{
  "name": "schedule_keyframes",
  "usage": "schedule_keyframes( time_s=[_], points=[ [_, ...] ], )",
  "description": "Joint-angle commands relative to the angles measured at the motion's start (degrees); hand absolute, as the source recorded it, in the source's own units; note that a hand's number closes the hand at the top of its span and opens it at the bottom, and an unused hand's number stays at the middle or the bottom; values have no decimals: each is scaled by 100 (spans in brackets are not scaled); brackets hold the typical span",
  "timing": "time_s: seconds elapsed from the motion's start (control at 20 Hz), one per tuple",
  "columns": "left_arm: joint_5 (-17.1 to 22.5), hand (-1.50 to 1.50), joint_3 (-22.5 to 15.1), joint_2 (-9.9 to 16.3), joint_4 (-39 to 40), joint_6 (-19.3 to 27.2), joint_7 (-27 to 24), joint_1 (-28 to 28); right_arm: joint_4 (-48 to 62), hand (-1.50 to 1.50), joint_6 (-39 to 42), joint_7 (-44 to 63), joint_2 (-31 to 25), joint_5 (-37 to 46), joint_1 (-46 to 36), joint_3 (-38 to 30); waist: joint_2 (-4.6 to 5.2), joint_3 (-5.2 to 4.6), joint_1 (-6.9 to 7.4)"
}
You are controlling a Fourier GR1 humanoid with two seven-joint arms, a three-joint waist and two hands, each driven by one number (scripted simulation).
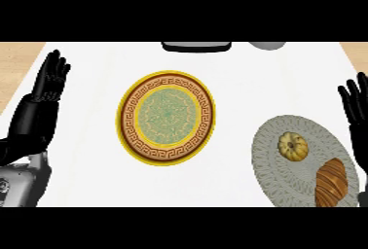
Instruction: Pick the squash from the placemat and place it in the plate
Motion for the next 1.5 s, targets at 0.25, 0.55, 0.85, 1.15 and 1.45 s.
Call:
schedule_keyframes(
  time_s=[0.25, 0.55, 0.85, 1.15, 1.45],
  points=[
    [-792, 0, 142, 576, 843, 70, 109, 1395, -57, -150, -1310, 486, 577, 1606, -796, 1090, 46, -56, 189],
    [-616, 0, 90, 433, 882, -1, 365, 1516, -340, -150, -3606, -775, 883, 4218, 105, 1361, -10, -47, -83],
    [-687, 0, 116, 366, 616, -58, 218, 1892, -633, -150, -4432, -1225, 1709, 5412, 1407, 2512, -4, -41, -90],
    [-646, 0, 183, 407, 426, -109, 189, 2116, -958, -150, -3411, 1100, 1124, 7163, 1822, 2401, -4, -64, -60],
    [-707, 0, 304, 399, 757, -39, -9, 1945, -1647, -150, -1689, 3083, 947, 8553, 1796, 2174, 18, -79, -104]
  ],
)
